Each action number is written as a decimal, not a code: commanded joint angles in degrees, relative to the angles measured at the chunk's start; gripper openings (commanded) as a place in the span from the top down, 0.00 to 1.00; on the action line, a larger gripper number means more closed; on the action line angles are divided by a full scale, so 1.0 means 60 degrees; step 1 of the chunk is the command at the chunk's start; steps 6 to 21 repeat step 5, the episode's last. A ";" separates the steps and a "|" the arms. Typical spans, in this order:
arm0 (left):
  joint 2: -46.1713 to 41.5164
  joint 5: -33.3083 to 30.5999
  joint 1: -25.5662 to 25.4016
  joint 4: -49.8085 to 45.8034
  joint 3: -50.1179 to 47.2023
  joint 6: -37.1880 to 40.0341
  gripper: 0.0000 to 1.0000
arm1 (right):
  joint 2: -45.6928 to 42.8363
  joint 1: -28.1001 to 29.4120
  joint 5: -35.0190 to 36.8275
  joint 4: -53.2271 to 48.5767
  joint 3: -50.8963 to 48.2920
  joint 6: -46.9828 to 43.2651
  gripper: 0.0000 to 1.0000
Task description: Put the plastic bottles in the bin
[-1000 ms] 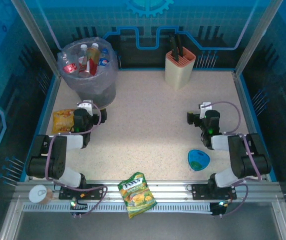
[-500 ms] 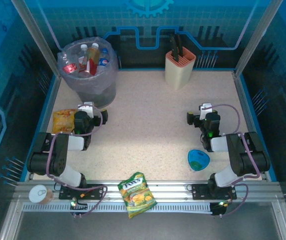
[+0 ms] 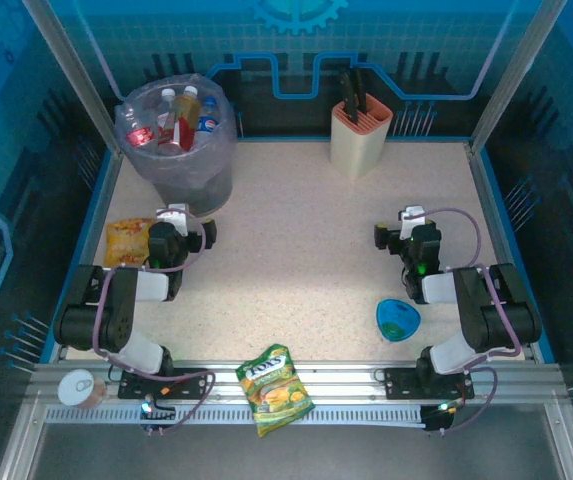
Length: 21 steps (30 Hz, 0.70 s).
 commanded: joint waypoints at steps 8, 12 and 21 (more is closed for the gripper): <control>0.0062 0.0219 -0.0031 0.0361 -0.0058 0.0184 0.01 | 0.0031 0.0086 0.0078 0.0412 0.0072 -0.0143 0.00; 0.0062 0.0219 -0.0031 0.0361 -0.0058 0.0184 0.01 | 0.0031 0.0086 0.0078 0.0412 0.0072 -0.0143 0.00; 0.0062 0.0219 -0.0031 0.0361 -0.0058 0.0184 0.01 | 0.0031 0.0086 0.0078 0.0412 0.0072 -0.0143 0.00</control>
